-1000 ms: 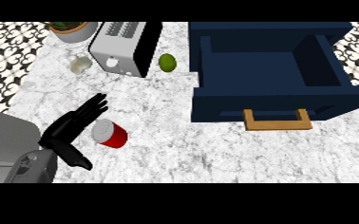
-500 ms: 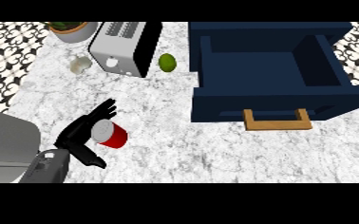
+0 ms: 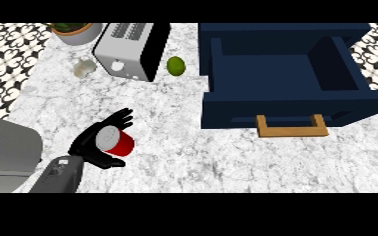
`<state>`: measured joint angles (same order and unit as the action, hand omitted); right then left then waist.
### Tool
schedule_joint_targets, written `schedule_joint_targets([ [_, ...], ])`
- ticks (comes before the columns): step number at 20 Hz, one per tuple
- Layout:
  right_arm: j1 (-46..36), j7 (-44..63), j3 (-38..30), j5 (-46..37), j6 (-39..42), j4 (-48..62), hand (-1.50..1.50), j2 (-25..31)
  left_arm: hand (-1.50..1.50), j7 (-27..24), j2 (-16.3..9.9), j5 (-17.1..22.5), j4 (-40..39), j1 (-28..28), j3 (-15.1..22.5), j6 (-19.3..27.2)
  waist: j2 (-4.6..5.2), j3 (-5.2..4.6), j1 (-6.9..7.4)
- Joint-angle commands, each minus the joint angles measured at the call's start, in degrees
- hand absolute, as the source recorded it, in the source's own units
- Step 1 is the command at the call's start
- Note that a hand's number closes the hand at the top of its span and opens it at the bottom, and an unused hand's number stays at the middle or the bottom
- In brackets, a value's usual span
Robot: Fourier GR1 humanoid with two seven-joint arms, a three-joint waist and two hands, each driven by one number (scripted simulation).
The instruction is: Pick up the can, place it into the drawer and close the drawer
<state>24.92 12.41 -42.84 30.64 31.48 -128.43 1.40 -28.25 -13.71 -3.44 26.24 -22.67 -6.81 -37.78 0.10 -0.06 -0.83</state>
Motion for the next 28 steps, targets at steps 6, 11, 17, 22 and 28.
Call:
schedule_joint_targets([
  [6,-0.96,2.72,-0.03,1.04,-0.71,-0.23,-1.5,0.46,1.5,2.89,2.42,3.75,0.72,-2.16,0.27,-10.39,-0.15,0.05,0.53],
  [11,-0.24,4.57,-1.41,4.91,-1.4,-1.25,-1.5,1.48,1.5,4.65,2.67,6.42,6.09,-2.29,0.86,-14.32,-0.28,0.04,0.57],
  [17,0.8,3.06,-0.79,1.76,-2.89,-3.05,-1.5,-1.36,1.5,11.19,7.69,12.49,18.11,1.81,-0.02,-8.88,-0.55,0.13,1.37],
  [22,1.33,3.37,-0.6,2.63,-2.25,-2.98,-1.5,-1.21,1.5,7.84,9.59,17.05,15.87,-0.01,-13.09,16.89,-0.46,0.13,2.37],
  [28,1.81,0.98,2.55,-0.09,-3.74,-2.23,-1.5,-1.39,1.5,11.15,13.61,20.56,29.87,-0.25,-3.93,31.71,-0.76,0.17,1.21],
])
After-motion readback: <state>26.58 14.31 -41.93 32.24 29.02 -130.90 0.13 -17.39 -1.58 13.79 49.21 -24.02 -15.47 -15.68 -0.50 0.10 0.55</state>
